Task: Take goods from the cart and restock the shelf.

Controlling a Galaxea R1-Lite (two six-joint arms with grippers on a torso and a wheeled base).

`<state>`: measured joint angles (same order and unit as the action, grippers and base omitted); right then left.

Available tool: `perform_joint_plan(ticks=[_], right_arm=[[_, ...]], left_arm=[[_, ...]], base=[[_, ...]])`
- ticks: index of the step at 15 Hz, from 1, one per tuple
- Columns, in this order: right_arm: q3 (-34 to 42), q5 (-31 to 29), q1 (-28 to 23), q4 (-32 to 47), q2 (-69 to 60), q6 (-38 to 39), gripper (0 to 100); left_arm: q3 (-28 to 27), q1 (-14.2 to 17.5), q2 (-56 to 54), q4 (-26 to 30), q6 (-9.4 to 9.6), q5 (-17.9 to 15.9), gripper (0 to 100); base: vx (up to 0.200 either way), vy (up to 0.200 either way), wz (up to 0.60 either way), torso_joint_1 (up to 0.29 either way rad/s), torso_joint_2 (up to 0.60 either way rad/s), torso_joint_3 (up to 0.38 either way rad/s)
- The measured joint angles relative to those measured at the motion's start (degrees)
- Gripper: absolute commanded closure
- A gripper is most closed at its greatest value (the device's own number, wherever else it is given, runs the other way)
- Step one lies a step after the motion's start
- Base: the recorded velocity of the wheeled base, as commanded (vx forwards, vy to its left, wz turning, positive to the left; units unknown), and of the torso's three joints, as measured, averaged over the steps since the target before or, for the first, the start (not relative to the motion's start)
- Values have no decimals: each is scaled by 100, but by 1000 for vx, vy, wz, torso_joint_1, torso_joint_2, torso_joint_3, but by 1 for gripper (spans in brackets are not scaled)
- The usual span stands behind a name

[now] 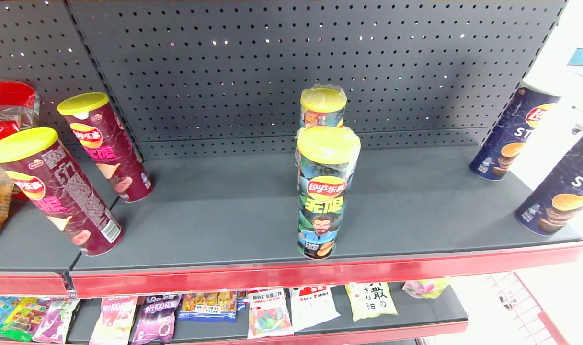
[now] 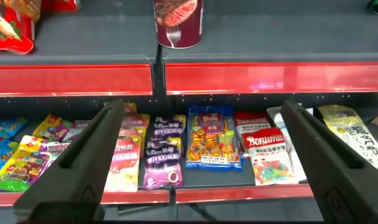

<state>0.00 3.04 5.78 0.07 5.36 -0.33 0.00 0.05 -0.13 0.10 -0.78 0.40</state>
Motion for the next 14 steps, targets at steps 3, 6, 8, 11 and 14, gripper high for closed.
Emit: perform_joint_plan(ticks=[3, 6, 8, 11, 14], right_arm=[[0, -2, 0, 4, 0, 1, 0], [0, 0, 2, 0, 1, 1, 0], [0, 0, 0, 4, 4, 0, 0], [0, 0, 0, 2, 6, 1, 0], [0, -4, 0, 2, 6, 9, 0]], left_arm=[[0, 0, 2, 1, 32, -9, 0], [-2, 2, 2, 0, 32, -9, 0], [-2, 2, 2, 4, 32, -9, 0], [-2, 0, 2, 1, 29, -9, 0], [0, 0, 4, 6, 27, -9, 0]], base=[[133, 0, 0, 2, 2, 3], [67, 0, 0, -4, -2, 1], [0, 0, 0, 0, 0, 0], [0, 0, 0, 0, 0, 0], [0, 0, 0, 0, 0, 0]])
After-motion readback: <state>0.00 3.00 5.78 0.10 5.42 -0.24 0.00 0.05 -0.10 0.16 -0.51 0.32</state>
